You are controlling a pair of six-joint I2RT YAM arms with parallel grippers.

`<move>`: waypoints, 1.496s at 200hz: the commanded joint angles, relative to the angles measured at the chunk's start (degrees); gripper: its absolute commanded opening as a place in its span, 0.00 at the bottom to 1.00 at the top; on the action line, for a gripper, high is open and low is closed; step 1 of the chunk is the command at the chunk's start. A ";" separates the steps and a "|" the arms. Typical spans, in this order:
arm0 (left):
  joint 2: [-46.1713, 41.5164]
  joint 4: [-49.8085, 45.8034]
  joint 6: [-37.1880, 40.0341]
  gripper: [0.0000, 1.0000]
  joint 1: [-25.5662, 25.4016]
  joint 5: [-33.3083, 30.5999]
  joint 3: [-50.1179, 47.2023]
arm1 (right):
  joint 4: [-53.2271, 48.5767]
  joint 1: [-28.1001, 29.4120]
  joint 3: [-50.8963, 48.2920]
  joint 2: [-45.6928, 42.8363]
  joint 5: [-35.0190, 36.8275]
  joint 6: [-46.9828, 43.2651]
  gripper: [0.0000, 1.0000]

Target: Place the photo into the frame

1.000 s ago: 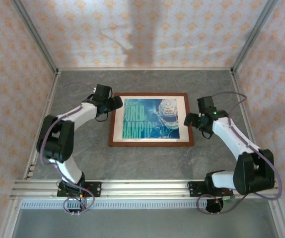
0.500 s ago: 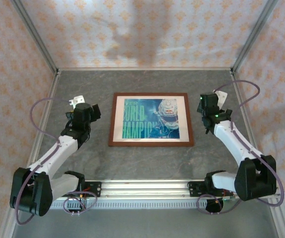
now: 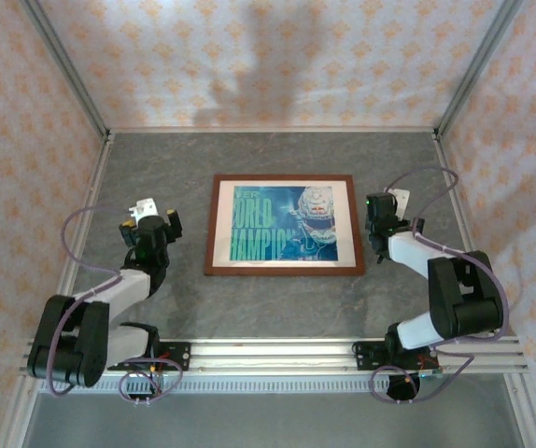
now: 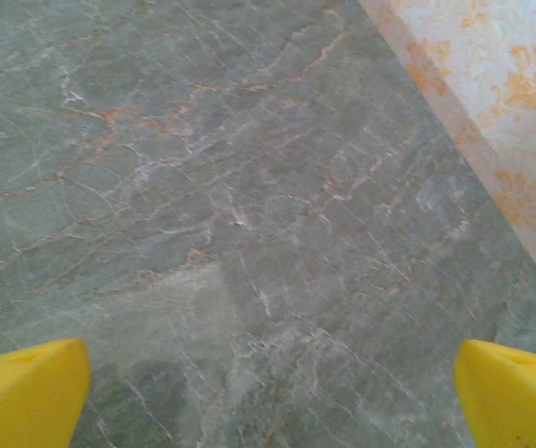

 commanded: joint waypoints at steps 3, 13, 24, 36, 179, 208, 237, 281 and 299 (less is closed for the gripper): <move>3.68 8.26 2.37 1.00 0.47 2.36 1.36 | 7.85 -0.45 -1.25 -0.77 -0.18 -2.45 0.99; 5.28 8.09 3.10 1.00 0.72 2.67 2.59 | 11.21 -0.68 -2.74 -1.83 -1.24 -2.85 0.99; 6.87 8.88 4.12 1.00 1.16 4.20 3.62 | 15.25 -1.18 -4.83 -3.01 -3.35 -3.36 0.99; 9.55 11.12 5.05 1.00 1.79 5.42 4.17 | 18.78 -1.98 -6.79 -4.02 -4.82 -3.89 0.99; 17.10 17.73 7.19 1.00 3.07 14.29 4.17 | 41.81 -7.28 -13.28 3.59 -18.51 -2.05 0.99; 17.19 17.78 7.26 1.00 3.10 14.29 4.18 | 42.10 -7.23 -13.46 3.66 -18.51 -2.24 0.99; 17.24 17.70 7.32 1.00 3.07 14.50 4.17 | 42.02 -7.23 -13.35 3.67 -18.60 -2.27 0.99; 17.19 17.73 7.39 1.00 2.99 14.53 4.18 | 42.06 -7.23 -13.35 3.66 -18.60 -2.23 0.99; 17.19 17.71 7.40 1.00 3.00 14.50 4.17 | 42.08 -7.23 -13.32 3.66 -18.60 -2.26 0.99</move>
